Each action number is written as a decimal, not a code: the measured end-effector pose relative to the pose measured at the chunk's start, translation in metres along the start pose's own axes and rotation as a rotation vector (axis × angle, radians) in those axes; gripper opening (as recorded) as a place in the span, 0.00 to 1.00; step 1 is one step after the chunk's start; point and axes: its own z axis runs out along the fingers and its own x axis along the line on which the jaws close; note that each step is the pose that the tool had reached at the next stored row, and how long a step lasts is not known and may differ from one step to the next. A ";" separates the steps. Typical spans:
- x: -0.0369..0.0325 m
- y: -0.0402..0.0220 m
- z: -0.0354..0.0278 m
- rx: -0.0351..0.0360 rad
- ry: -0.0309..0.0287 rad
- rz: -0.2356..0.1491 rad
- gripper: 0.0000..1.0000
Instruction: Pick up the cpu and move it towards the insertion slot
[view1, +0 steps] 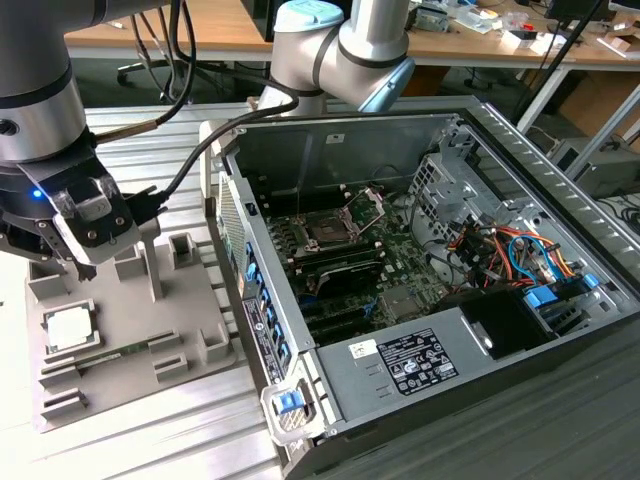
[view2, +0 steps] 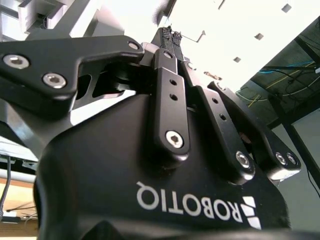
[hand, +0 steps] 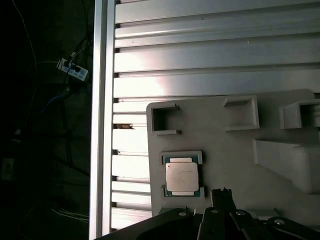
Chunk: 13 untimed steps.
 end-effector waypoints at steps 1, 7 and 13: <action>0.0000 -0.0002 0.0002 0.0001 0.0000 0.000 0.11; 0.0001 -0.0010 0.0013 0.0001 0.0000 0.000 0.11; 0.0001 -0.0016 0.0024 0.0000 0.0000 0.000 0.11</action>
